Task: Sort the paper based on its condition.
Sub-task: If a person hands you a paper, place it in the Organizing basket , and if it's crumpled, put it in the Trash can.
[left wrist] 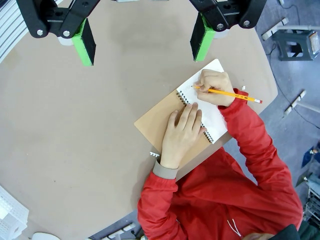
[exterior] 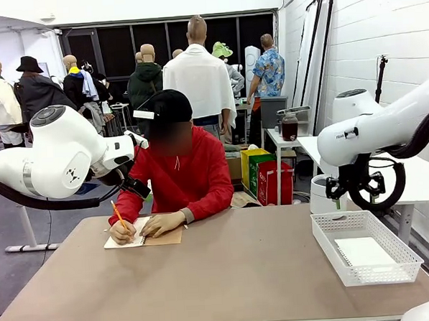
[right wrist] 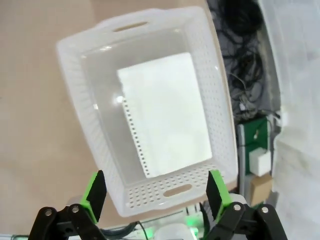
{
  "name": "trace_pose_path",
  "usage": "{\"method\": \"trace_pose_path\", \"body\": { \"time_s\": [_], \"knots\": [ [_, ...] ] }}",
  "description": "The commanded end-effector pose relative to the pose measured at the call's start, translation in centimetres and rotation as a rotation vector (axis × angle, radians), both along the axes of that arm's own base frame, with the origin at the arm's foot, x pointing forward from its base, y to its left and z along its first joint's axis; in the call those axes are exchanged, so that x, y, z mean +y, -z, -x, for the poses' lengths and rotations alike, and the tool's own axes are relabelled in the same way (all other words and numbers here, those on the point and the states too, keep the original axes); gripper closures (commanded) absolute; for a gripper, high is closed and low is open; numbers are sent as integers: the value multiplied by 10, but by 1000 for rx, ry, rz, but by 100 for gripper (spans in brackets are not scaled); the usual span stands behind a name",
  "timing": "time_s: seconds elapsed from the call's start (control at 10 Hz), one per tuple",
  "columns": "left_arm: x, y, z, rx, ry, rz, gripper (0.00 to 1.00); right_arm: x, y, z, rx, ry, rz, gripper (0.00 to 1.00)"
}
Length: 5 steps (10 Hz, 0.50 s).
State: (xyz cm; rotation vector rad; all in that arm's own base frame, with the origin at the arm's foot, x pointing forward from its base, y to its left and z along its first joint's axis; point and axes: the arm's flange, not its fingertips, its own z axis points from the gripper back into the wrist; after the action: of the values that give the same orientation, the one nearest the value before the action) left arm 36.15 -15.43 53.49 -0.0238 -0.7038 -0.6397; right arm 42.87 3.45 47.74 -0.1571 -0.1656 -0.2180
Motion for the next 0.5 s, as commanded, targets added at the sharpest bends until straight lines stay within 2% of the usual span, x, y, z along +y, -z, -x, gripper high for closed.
{"method": "trace_pose_path", "body": {
  "time_s": [0.0,0.2,0.3,0.4],
  "knots": [
    [1,0,0,3,-2,0,0,7,-3,5,-52,-166,-77,0],
    [1,0,0,3,-2,0,0,23,-12,10,-190,-320,-158,0],
    [1,0,0,3,-2,0,0,35,-16,12,-216,-421,-227,0],
    [1,0,0,3,-2,0,0,46,-18,11,-208,-514,-302,0]
  ]
}}
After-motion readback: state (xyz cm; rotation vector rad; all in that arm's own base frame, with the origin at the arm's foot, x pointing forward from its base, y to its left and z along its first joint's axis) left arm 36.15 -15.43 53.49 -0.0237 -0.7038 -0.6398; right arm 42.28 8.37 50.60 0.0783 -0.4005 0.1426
